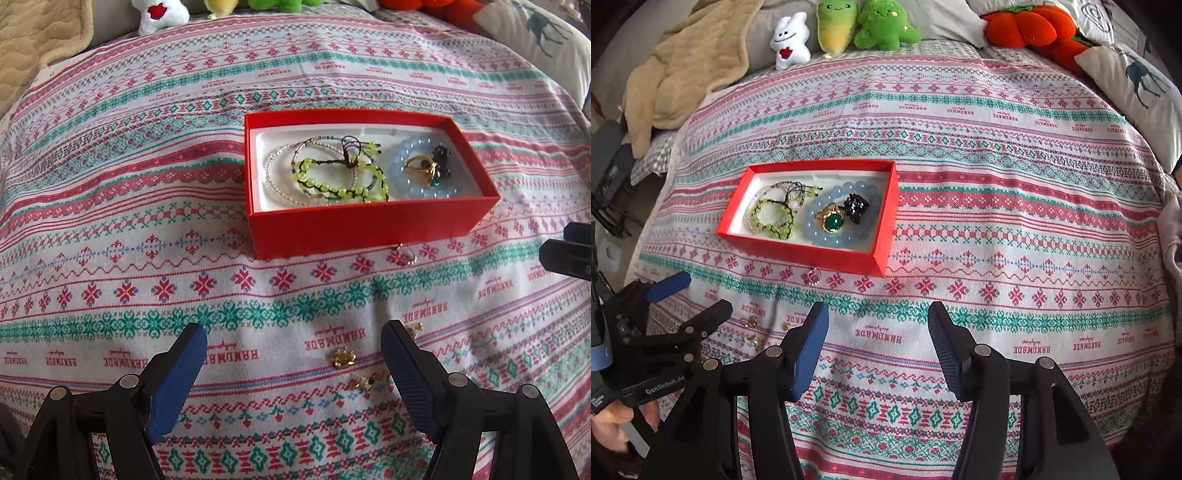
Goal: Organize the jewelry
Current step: 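Open both tools and lift them away from the box, then grasp a gold earring on the cover with the left tool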
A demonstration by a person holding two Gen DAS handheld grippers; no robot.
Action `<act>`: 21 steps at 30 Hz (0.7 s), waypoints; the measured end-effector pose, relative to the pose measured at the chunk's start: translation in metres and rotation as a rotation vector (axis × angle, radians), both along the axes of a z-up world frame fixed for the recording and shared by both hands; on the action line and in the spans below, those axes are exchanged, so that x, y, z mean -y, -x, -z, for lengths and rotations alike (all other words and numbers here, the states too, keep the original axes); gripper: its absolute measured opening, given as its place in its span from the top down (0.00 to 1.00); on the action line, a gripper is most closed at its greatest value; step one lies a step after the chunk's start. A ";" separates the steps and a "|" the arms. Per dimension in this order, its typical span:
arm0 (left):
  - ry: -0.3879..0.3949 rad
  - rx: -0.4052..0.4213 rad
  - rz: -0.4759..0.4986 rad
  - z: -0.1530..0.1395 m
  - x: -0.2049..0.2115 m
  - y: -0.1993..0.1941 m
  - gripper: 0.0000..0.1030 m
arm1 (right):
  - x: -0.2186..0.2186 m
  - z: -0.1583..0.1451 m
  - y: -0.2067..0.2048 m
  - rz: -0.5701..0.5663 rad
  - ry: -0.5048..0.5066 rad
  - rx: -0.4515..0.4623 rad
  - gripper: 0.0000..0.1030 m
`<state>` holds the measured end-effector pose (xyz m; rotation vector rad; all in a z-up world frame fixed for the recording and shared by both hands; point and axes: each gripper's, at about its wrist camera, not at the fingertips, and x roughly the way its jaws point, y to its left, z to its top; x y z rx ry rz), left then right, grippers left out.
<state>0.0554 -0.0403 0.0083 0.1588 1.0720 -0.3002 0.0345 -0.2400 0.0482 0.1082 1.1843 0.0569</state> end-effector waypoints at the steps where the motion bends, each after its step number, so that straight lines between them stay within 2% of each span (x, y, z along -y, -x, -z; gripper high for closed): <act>1: -0.007 0.000 0.003 0.002 -0.002 0.002 0.21 | 0.000 0.002 0.003 -0.006 0.011 -0.005 0.43; 8: -0.033 -0.015 0.013 0.019 -0.017 0.012 0.21 | -0.001 0.022 0.022 -0.045 0.078 -0.048 0.43; 13: 0.015 -0.041 0.019 0.026 -0.021 0.018 0.22 | -0.011 0.036 0.033 -0.095 0.117 -0.080 0.43; 17: 0.027 -0.033 0.046 0.030 -0.014 0.025 0.22 | -0.023 0.044 0.040 -0.144 0.153 -0.096 0.43; 19: 0.037 -0.023 0.064 0.030 -0.010 0.027 0.28 | -0.028 0.047 0.042 -0.166 0.167 -0.100 0.43; 21: 0.055 -0.020 0.078 0.031 -0.005 0.027 0.41 | -0.033 0.049 0.044 -0.181 0.181 -0.097 0.43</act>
